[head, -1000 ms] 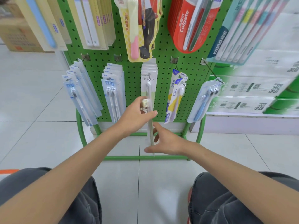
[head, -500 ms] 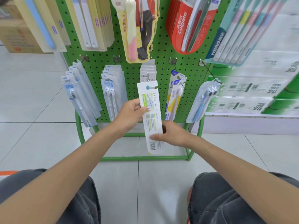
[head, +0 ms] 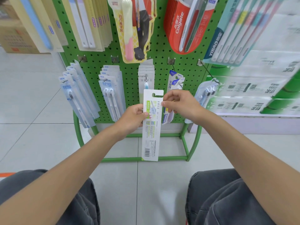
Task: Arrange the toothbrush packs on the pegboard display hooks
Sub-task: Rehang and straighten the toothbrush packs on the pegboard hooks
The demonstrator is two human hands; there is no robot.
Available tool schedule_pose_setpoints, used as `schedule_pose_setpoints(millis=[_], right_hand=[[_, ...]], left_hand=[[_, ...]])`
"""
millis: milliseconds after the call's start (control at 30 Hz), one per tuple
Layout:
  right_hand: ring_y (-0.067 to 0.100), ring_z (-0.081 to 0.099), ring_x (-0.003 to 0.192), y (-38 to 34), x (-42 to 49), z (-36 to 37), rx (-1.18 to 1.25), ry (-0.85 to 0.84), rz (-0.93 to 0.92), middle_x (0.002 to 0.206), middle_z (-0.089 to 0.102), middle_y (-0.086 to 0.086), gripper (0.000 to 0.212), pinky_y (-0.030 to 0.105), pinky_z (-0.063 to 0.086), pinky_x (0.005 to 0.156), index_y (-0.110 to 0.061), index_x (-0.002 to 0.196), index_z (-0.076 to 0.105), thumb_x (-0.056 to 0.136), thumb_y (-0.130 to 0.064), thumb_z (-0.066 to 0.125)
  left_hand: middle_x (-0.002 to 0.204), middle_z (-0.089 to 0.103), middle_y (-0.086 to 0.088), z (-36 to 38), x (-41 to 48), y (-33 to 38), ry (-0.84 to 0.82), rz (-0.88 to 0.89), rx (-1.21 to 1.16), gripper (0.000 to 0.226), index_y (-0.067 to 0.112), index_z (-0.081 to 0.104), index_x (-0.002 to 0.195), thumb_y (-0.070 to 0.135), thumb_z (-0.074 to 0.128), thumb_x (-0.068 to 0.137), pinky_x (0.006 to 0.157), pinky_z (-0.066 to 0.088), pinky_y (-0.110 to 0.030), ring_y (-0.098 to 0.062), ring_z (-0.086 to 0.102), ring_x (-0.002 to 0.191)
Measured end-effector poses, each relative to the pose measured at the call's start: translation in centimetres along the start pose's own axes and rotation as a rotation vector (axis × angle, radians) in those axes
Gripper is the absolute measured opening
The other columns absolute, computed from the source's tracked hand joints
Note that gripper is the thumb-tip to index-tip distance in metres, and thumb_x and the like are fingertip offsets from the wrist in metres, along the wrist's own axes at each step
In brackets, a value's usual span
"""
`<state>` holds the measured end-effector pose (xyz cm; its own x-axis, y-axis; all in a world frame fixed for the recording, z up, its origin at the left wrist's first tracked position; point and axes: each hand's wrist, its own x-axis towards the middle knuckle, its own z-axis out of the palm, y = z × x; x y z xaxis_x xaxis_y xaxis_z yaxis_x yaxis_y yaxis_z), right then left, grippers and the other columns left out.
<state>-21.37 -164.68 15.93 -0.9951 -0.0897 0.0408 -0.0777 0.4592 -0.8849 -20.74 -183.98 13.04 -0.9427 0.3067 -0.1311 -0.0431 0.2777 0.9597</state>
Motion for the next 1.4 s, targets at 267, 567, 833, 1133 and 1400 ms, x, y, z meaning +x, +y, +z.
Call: schedule_pose_setpoints(millis=[267,567,833,1133,1400], right_hand=[[0.012,0.066,0.064,-0.4,0.4,0.1,-0.056,0.048,-0.028,0.082,0.067,0.000,0.009,0.026,0.049,0.063,-0.016,0.091,0.064,0.089,-0.007,0.065],[0.008,0.065,0.096,-0.5,0.0,2.3,-0.170,-0.002,-0.083,0.126,0.059,-0.007,0.056,0.017,0.047,0.064,-0.022,0.143,0.048,0.091,-0.035,0.066],[0.004,0.053,0.069,-0.5,0.1,2.8,-0.082,0.049,-0.074,0.082,0.062,-0.004,0.020,0.027,0.044,0.068,-0.018,0.112,0.062,0.102,-0.015,0.045],[0.046,0.057,0.099,-0.9,1.6,3.3,-0.010,0.126,0.023,0.111,0.064,0.028,0.027,0.049,0.050,0.087,0.005,0.111,0.060,0.099,-0.009,0.041],[0.033,0.057,0.116,-2.1,3.4,4.2,0.153,0.154,0.155,0.120,0.065,0.016,0.027,0.041,0.045,0.098,-0.003,0.111,0.063,0.096,-0.004,0.040]], left_hand=[[0.103,0.072,0.011,0.3,0.0,0.3,0.069,0.003,-0.058,0.022,0.021,0.059,0.117,0.010,0.047,0.102,0.077,0.056,-0.019,0.001,0.069,0.088],[0.107,0.074,-0.006,0.7,-0.2,1.2,0.145,0.008,-0.290,0.032,0.013,0.054,0.126,0.009,0.062,0.095,0.085,0.059,-0.032,-0.019,0.072,0.096],[0.116,0.067,-0.007,0.7,-0.7,1.6,0.109,0.020,-0.224,0.039,0.014,0.053,0.124,-0.008,0.059,0.092,0.089,0.057,-0.028,-0.016,0.068,0.105],[0.130,0.053,0.005,0.1,0.8,2.2,0.252,0.045,-0.098,0.050,0.020,0.047,0.137,-0.002,0.053,0.093,0.081,0.048,-0.016,-0.006,0.056,0.107],[0.129,0.055,0.009,0.8,2.4,3.0,0.238,0.091,-0.156,0.054,0.021,0.046,0.141,0.000,0.058,0.093,0.086,0.042,-0.013,-0.006,0.055,0.114]])
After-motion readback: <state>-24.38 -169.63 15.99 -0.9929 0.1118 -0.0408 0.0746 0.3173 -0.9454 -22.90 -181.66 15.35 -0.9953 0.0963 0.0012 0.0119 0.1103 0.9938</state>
